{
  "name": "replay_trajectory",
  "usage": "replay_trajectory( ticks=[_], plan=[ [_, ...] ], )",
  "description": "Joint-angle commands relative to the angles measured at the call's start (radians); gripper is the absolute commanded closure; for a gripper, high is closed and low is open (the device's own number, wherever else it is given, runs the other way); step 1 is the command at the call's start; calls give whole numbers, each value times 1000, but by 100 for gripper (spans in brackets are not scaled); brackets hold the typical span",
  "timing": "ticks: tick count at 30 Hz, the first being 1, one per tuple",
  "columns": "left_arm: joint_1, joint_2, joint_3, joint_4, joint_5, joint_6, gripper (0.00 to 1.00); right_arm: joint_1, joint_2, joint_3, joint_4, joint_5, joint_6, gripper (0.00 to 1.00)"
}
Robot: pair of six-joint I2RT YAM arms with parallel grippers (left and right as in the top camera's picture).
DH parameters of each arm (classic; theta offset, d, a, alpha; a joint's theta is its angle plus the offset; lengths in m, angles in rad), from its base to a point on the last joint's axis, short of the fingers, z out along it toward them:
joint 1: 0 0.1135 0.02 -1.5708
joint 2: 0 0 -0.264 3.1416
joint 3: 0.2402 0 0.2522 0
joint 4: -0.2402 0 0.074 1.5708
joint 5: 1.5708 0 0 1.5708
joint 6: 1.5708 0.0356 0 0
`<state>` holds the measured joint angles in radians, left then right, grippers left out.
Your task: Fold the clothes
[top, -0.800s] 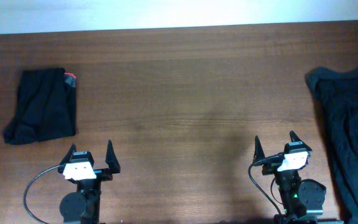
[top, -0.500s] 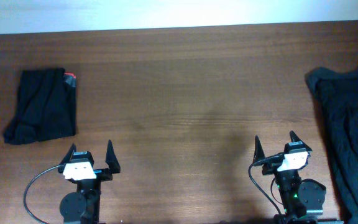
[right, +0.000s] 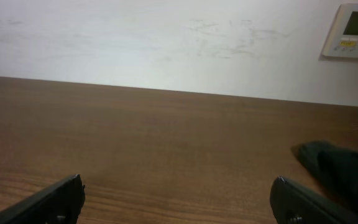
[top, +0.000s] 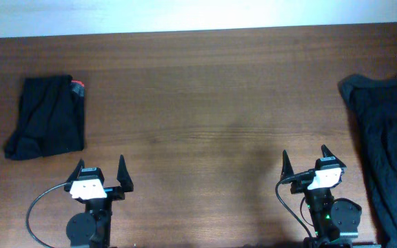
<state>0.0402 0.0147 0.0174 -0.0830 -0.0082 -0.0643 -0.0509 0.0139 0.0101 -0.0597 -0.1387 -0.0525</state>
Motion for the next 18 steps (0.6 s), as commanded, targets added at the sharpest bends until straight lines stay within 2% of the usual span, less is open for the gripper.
replay_trajectory(
  ticks=[1, 18],
  plan=[
    [-4, -9, -8, 0, -7, -2, 0, -1, -10, -5, -5, 5, 0, 1],
    [-4, -9, -8, 0, -7, -2, 1, -1, -10, -5, -5, 5, 0, 1]
  ],
)
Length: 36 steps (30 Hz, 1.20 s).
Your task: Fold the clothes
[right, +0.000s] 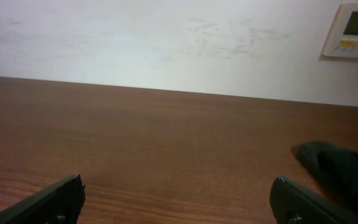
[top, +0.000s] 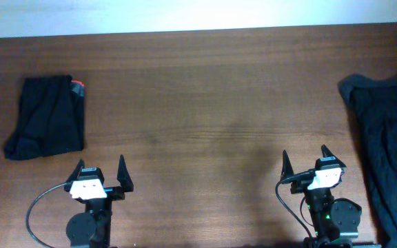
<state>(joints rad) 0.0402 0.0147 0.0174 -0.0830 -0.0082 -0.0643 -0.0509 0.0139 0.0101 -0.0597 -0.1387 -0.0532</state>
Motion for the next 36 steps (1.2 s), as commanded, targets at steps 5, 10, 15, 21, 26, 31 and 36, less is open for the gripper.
replay_trajectory(
  ticks=[5, 10, 15, 21, 26, 31, 36],
  plan=[
    [-4, -9, -8, 0, -7, -2, 0, -2, -10, -5, -5, 21, 1, 1],
    [-4, -9, -8, 0, -7, -2, 1, -2, -10, -3, -5, 19, 2, 1],
    [-4, -9, -8, 0, -7, -2, 1, -2, -10, 89, -42, 17, 62, 1],
    [-4, -9, -8, 0, -7, -2, 0, -2, 76, 431, -251, 61, 144, 1],
    [-4, -9, -8, 0, -7, -2, 1, -2, 322, 777, -489, 91, 139, 1],
    [-4, -9, -8, 0, -7, -2, 1, -2, 702, 1193, -744, 104, 136, 1],
    [-4, -9, -8, 0, -7, -2, 0, -7, 1096, 1584, -1014, 142, 82, 1]
  ],
)
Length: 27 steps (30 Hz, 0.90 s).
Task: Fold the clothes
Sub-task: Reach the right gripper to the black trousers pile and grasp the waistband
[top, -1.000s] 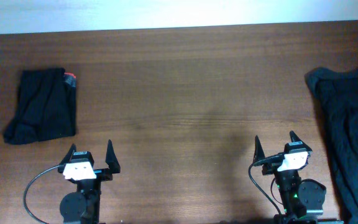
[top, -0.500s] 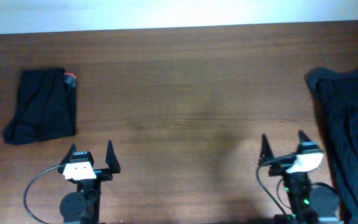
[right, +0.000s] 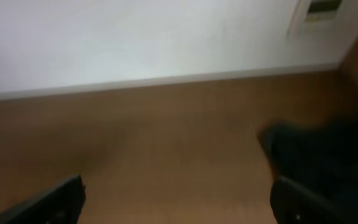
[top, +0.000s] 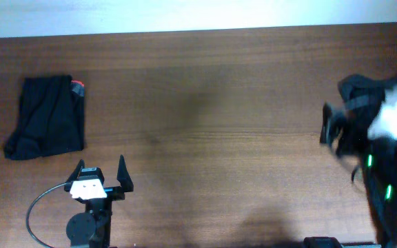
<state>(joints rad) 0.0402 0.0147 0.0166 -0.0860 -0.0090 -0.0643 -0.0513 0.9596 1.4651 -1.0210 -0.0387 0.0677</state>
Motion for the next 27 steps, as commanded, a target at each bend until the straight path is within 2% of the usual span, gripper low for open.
replay_trajectory(
  ticks=[1, 4, 8, 12, 16, 23, 27],
  plan=[
    [-4, -9, -7, 3, -6, -2, 1, -16, 236, 208, -109, 52, -66, 1],
    [-4, -9, -7, 3, -6, -2, 1, -64, 456, 382, -204, 58, -144, 1],
    [-4, -9, -7, 3, -6, -2, 1, -145, 686, 522, -216, 58, -275, 1],
    [-4, -9, -7, 3, -6, -2, 0, -235, 844, 537, -202, 63, -300, 2],
    [-4, -9, -7, 3, -6, -2, 1, -304, 982, 536, -205, 77, -295, 28],
    [-4, -9, -7, 3, -6, -2, 0, -354, 1173, 536, -137, 82, -296, 27],
    [-4, -9, -7, 3, -6, -2, 1, -357, 1250, 536, -99, 161, -297, 27]
  ],
)
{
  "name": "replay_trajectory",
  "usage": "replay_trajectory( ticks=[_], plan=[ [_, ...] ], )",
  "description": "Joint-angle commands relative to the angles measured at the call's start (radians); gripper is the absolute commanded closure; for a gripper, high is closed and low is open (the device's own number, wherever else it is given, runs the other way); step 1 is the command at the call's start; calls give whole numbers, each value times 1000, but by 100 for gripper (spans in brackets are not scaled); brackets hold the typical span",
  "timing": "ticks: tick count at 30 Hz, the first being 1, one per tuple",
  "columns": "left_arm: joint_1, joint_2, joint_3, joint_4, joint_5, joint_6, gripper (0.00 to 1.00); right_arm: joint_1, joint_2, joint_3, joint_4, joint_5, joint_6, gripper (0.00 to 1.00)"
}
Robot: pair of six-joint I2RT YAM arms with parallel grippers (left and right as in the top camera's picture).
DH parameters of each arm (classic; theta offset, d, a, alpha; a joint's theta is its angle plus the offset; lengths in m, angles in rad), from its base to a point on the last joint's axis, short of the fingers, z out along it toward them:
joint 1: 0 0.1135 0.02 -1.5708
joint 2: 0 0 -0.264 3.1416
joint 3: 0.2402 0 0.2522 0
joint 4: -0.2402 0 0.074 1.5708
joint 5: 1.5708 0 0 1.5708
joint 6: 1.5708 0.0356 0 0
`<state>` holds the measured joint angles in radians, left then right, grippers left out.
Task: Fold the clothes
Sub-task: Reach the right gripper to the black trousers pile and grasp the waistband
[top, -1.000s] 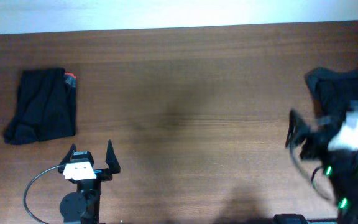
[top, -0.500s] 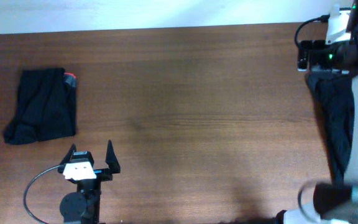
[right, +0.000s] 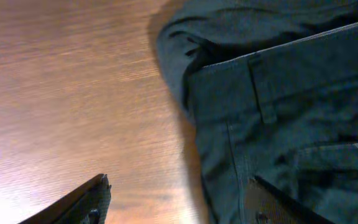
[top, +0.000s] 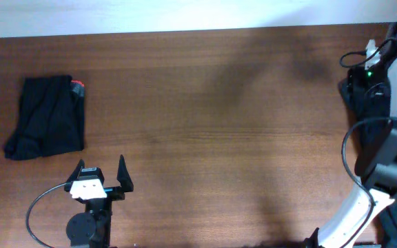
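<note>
Dark grey trousers [right: 278, 106] lie unfolded at the table's right edge, their waistband and a belt loop showing in the right wrist view. In the overhead view the trousers [top: 358, 105] are mostly hidden by my right arm. My right gripper [right: 179, 196] hangs open above their left edge, one finger over bare wood, the other over cloth. Seen from overhead, the right gripper [top: 355, 69] is at the far right. My left gripper [top: 102, 167] stands open and empty near the front edge.
A folded black garment [top: 47, 117] with a red tag lies at the far left of the brown wooden table [top: 212, 103]. The right arm's black cable [top: 345, 148] loops beside the trousers. A white wall runs behind the table's far edge.
My right gripper has moved farther back and right, and now points down at the trousers' waistband instead of the wall. It remains open. The left arm has not moved.
Both grippers rested open at the front edge, the right one facing the wall, at the two oldest moments. Then the right arm was raised and swung toward the trousers at the right. Now it hangs open over their left edge.
</note>
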<state>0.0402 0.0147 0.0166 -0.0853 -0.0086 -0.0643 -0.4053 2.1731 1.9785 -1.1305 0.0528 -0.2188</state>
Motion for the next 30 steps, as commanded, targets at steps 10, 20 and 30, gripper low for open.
replay_trajectory(
  ticks=[10, 20, 30],
  plan=[
    [-4, -9, -7, 2, -6, -2, 1, -3, 142, 23, 60, 148, -13, 27],
    [-4, -9, -7, 2, -6, -2, 1, -21, 177, 21, 115, 206, -13, 23],
    [-4, -9, -7, 2, -6, -2, 1, -35, 179, 21, 114, 187, -9, 42]
  ],
)
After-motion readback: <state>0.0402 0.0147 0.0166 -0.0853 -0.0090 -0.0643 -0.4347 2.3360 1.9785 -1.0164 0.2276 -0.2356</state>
